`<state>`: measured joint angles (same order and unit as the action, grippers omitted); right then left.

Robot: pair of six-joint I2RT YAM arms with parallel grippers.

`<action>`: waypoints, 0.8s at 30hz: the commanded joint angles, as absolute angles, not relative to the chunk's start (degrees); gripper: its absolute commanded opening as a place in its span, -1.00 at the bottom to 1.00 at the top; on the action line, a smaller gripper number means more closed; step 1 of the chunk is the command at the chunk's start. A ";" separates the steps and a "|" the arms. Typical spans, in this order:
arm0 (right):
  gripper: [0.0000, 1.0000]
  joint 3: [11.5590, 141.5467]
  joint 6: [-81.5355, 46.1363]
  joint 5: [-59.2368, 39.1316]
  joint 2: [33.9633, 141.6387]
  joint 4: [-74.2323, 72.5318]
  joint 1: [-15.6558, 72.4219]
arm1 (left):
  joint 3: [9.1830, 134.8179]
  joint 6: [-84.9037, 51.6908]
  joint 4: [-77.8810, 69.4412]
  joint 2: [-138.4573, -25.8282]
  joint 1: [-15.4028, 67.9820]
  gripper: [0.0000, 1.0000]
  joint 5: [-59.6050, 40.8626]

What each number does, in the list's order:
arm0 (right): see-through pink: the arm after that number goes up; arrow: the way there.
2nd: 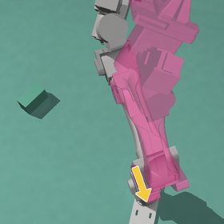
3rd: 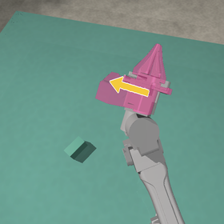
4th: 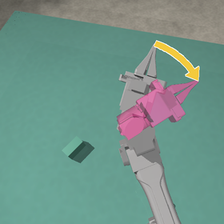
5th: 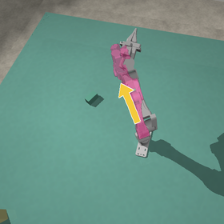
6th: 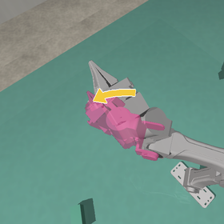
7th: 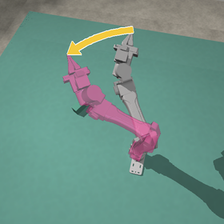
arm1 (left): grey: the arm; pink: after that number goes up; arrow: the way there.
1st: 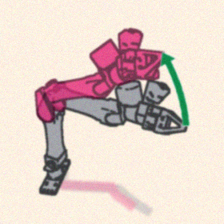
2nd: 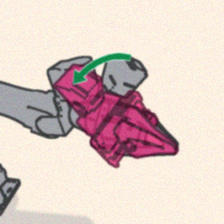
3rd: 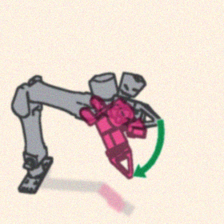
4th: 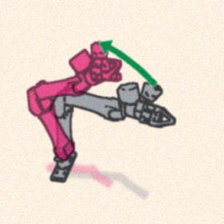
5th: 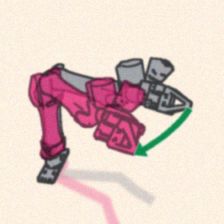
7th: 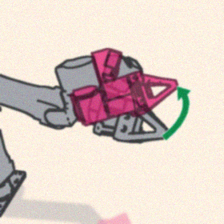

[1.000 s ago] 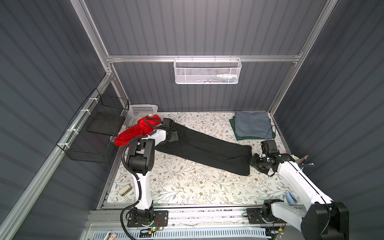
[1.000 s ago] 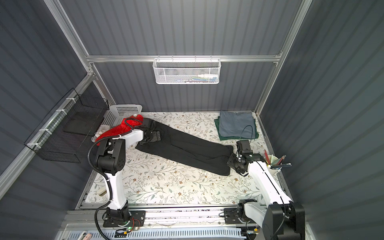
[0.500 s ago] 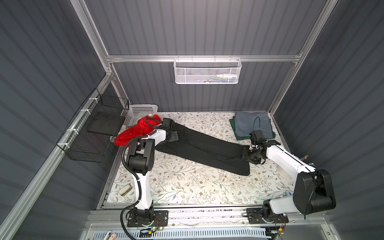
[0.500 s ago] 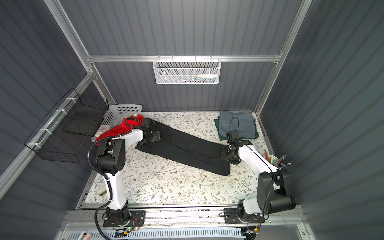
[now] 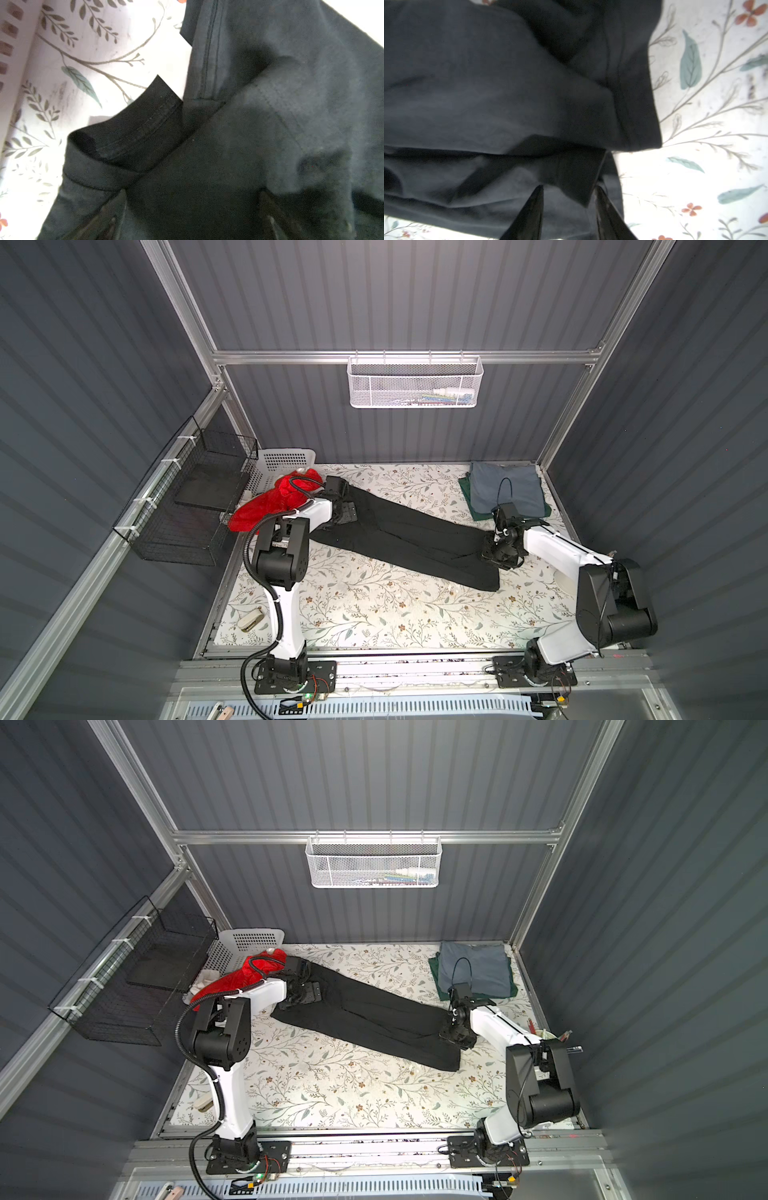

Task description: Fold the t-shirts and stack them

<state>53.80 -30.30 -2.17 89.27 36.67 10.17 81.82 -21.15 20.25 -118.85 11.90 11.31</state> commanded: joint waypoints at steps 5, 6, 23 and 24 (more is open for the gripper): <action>-0.21 55.26 -29.40 0.00 90.95 36.15 10.38 | 81.80 -20.63 23.05 -119.09 11.34 0.99 9.68; -0.23 55.37 -29.23 0.00 91.25 36.00 10.37 | 81.89 -20.57 23.04 -119.28 11.33 0.99 9.63; -1.00 57.01 -29.42 3.65 91.81 36.00 10.31 | 82.17 -20.48 23.32 -119.88 11.26 0.99 10.55; -1.00 56.74 -29.66 4.23 91.77 36.23 10.20 | 82.09 -20.48 23.30 -119.96 11.25 0.99 10.69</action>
